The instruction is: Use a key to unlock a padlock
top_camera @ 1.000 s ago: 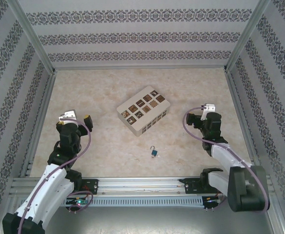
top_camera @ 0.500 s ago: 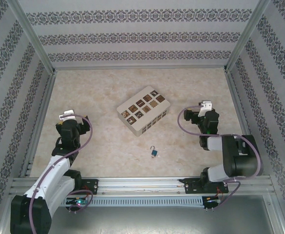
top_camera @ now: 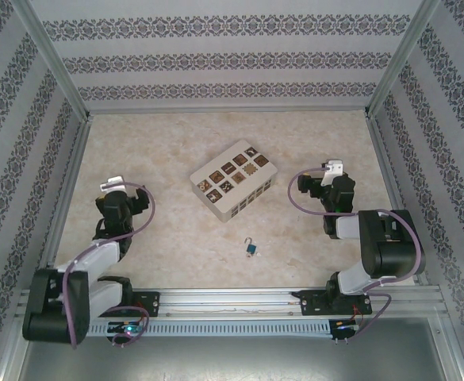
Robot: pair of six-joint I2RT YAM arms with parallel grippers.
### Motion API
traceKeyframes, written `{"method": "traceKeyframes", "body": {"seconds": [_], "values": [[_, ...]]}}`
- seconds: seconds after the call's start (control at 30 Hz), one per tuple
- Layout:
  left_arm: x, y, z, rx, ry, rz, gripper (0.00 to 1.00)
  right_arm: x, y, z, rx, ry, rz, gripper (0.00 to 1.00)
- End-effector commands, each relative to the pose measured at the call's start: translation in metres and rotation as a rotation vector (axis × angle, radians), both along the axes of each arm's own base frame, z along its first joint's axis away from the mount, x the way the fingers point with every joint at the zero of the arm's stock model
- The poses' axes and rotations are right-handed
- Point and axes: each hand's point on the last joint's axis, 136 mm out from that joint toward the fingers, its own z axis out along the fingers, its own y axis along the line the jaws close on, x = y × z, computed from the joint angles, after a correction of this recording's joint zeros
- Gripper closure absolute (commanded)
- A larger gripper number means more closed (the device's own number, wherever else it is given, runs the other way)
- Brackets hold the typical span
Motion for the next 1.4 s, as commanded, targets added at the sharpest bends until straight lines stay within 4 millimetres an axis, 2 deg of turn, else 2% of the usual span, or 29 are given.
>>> {"method": "traceKeyframes", "body": {"seconds": [0.0,0.2,0.43,0.5,0.57,0.67,1.37], "values": [[0.022,-0.004,0.026,0.026,-0.157,-0.050,0.01,0.005,-0.001,0.010,-0.008,-0.032,0.000,0.02],[0.041,-0.015,0.023,0.052,-0.175,-0.128,0.01,0.005,-0.001,0.010,-0.012,-0.031,-0.003,0.02],[0.042,-0.017,0.004,0.080,-0.272,-0.145,0.01,0.005,0.000,0.009,-0.016,-0.028,-0.008,0.02],[0.039,-0.010,-0.001,0.056,-0.213,-0.106,0.01,0.005,-0.001,0.009,-0.017,-0.029,-0.008,0.02],[0.050,-0.010,-0.004,0.054,-0.188,-0.113,0.01,0.005,0.000,0.009,-0.018,-0.029,-0.008,0.02],[0.070,-0.024,-0.013,0.048,-0.068,-0.207,0.01,0.005,0.000,0.009,-0.018,-0.028,-0.008,0.02],[0.071,-0.031,-0.012,0.057,-0.083,-0.246,0.01,0.005,0.000,0.009,-0.045,-0.026,-0.026,0.02]]}}
